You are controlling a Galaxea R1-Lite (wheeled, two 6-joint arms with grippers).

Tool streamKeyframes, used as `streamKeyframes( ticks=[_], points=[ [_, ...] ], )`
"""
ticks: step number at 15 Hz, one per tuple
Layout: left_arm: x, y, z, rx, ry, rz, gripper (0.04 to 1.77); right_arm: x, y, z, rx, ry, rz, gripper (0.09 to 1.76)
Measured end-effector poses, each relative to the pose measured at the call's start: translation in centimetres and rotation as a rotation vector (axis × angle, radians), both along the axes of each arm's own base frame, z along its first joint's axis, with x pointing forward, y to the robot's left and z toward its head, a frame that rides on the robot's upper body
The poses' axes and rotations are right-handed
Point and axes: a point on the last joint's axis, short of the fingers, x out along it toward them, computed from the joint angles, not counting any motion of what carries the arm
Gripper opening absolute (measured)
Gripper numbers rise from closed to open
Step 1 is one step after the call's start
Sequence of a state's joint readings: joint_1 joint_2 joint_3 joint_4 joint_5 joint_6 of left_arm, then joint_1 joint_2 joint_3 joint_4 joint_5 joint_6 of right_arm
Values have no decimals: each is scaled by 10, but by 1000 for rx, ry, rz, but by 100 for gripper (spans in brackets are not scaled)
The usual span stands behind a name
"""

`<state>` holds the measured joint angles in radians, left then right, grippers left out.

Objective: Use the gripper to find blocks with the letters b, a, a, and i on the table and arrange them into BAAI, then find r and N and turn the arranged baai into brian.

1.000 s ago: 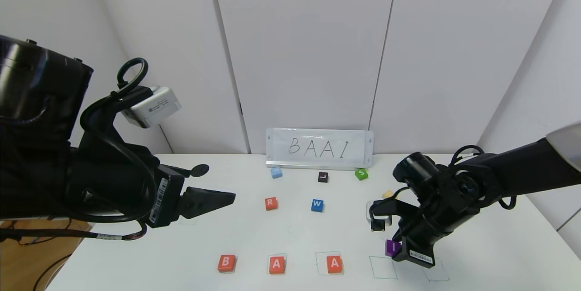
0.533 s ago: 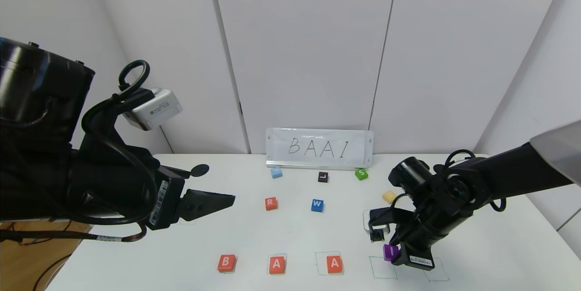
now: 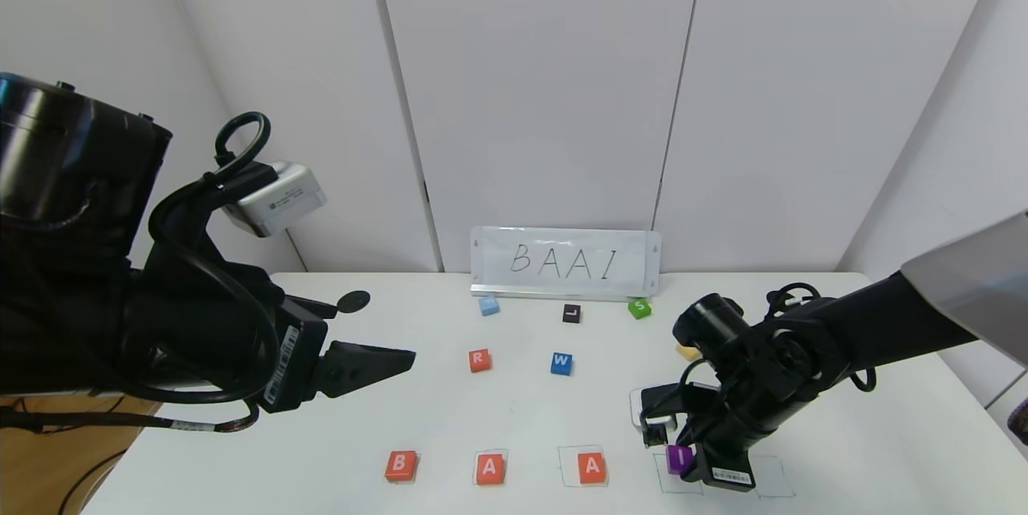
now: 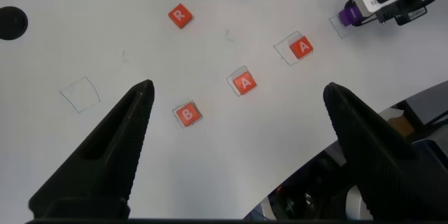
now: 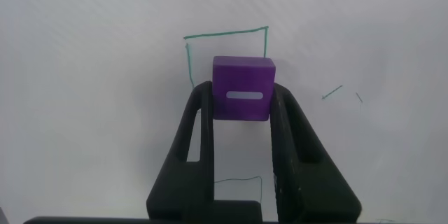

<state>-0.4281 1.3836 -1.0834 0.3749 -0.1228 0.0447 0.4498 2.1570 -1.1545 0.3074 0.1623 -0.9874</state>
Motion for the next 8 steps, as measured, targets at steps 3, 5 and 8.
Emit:
streamKeyframes(
  ticks=[3,5,8],
  points=[
    [0,0,-1,2,3,-2,172,0,1,-7,-3,6,5,53],
    [0,0,-1,3,4,-2,172,0,2,-11,-3,6,9,53],
    [0,0,-2,7,5,-5,172,-1,2,-13,-6,11,13,53]
  ],
)
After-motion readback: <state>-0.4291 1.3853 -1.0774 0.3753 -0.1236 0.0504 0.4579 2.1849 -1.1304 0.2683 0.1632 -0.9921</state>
